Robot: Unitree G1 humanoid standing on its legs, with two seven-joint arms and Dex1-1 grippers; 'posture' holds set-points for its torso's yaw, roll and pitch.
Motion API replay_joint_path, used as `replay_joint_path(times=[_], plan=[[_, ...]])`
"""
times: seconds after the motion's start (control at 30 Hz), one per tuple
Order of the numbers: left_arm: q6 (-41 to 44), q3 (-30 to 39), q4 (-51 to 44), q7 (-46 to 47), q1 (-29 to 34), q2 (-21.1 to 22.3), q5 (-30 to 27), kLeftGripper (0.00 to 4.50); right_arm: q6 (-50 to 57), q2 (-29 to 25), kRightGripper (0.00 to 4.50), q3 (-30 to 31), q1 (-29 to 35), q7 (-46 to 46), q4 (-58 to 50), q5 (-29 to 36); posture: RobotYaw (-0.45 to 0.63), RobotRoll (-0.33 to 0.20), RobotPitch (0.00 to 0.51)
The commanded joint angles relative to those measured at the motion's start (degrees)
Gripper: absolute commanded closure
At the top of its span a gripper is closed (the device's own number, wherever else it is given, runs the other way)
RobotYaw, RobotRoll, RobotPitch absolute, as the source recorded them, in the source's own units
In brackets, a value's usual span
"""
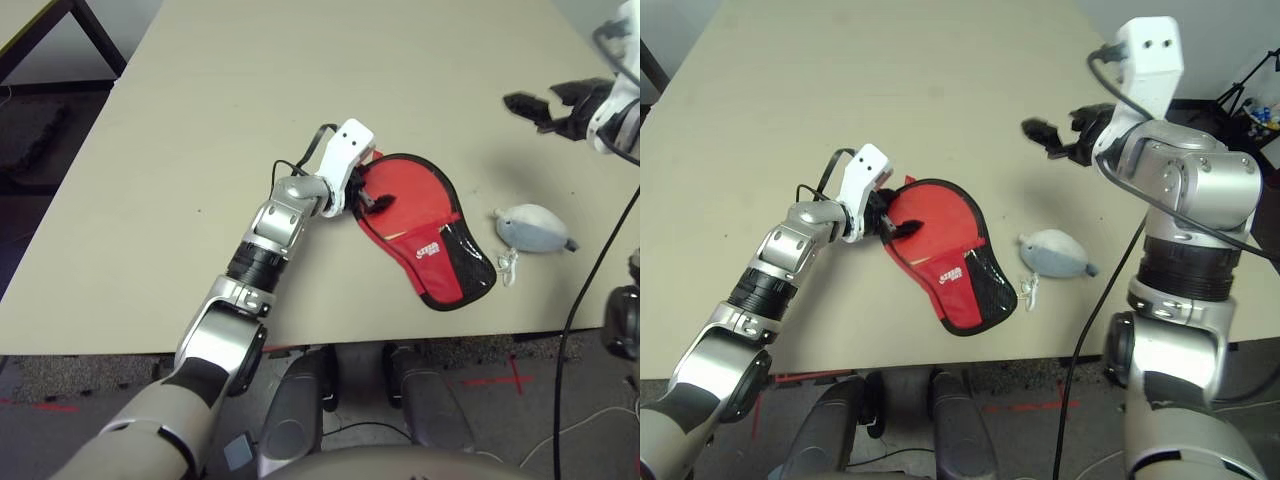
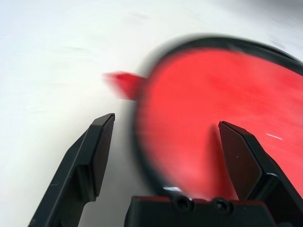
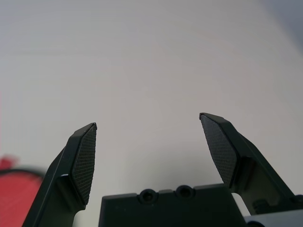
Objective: Store the ping-pong paddle in its case and zip it.
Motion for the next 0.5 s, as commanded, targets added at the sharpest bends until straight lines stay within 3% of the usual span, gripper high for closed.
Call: replay_joint_path(times=[0.03,0.27,0.5], plan=[[-5.31,3.82,2.16,5.02,1.34,0.00,-0.74,0.00,-6.20,2.20,0.02,-3.64,2.04,-4.65,0.29,-0.17,-0.01,0.000,0.213],[-15.07,10.54,5.00,13.20,1.93,2.87,-0.78,0.00,-15.51,2.54,0.02,-4.05,6.09,-9.81,0.49,-2.06,-0.01,0.000,0.207],[-22.97,16.18,7.05,20.85,4.65,8.12,-0.15,0.00,-18.22,4.64,0.02,-4.10,10.19,-12.83,-1.94,-1.03,0.00,0.000,0.195]])
